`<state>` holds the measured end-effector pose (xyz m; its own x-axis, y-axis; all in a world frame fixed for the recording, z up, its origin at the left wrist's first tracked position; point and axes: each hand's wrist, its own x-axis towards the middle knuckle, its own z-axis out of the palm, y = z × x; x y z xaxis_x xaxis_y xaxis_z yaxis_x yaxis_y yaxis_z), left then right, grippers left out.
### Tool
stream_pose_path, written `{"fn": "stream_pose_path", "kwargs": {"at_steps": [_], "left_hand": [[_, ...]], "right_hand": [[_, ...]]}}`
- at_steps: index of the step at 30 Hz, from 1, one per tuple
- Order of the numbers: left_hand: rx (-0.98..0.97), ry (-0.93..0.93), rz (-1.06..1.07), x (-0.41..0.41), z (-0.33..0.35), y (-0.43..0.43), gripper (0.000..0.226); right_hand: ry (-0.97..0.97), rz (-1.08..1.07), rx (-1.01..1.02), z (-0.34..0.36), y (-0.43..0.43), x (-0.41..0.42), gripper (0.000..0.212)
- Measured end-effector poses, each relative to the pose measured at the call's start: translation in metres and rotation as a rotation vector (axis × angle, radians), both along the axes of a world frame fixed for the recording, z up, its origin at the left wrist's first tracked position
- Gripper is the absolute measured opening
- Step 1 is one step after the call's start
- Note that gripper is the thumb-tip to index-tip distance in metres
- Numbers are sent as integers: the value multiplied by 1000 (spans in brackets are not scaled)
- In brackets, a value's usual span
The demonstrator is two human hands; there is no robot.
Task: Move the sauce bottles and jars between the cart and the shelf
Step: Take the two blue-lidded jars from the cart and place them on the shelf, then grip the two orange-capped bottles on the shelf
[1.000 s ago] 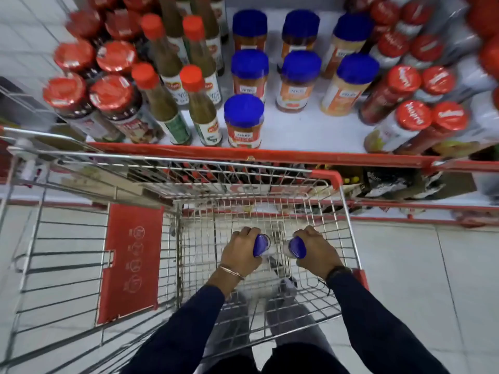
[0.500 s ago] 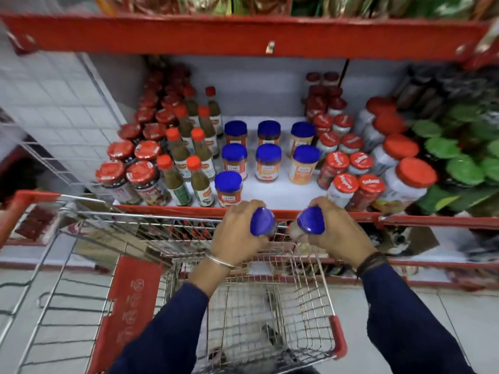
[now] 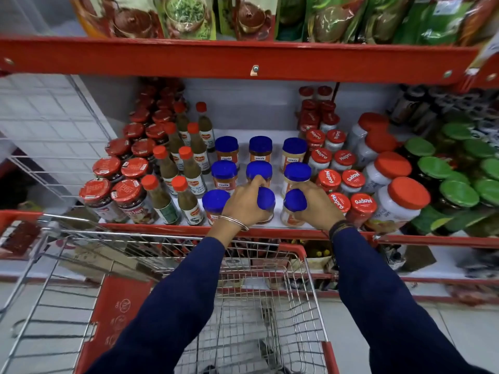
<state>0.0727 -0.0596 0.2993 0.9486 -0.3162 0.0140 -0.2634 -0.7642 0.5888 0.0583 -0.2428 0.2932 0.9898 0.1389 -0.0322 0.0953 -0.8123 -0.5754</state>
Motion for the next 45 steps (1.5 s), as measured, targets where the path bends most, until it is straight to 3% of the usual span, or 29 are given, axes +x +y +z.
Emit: {"fn": "stream_pose_path", "kwargs": {"at_steps": [5,10,15,18,20,24,30,34,37,40,45], "left_hand": [[49,90,-53,12,-13,0,53],[16,39,-85,15,-21,-3,53],[3,-26,-54,4,-31,2,69],[-62,-116,-17,-11,-29,14,63],[-140,-192,-44,-27,-23,30,55],[-266,-290,-73,-53,-18,82,39],[-488,-512,241,-45,-8,165,29],[-518,-341,348,-16,-5,203,51],[-466,-121,251,2,-7,220,60],[-413,-31,123,9,-12,228,58],[-446,-73,106,11,-16,235,45]], "right_hand": [[32,15,0,-10,0,9,45],[70,2,-33,-9,0,15,49],[65,-3,-76,-15,2,11,68],[-26,-43,-162,-20,7,1,74],[-115,-89,-67,-19,19,-13,72],[-210,-103,332,-3,72,-45,51],[-140,96,502,-5,170,-48,39],[-57,36,588,-9,210,-17,57],[-5,16,522,-11,226,11,66],[-2,48,504,-12,233,24,60],[-59,64,507,-9,237,24,44]]}}
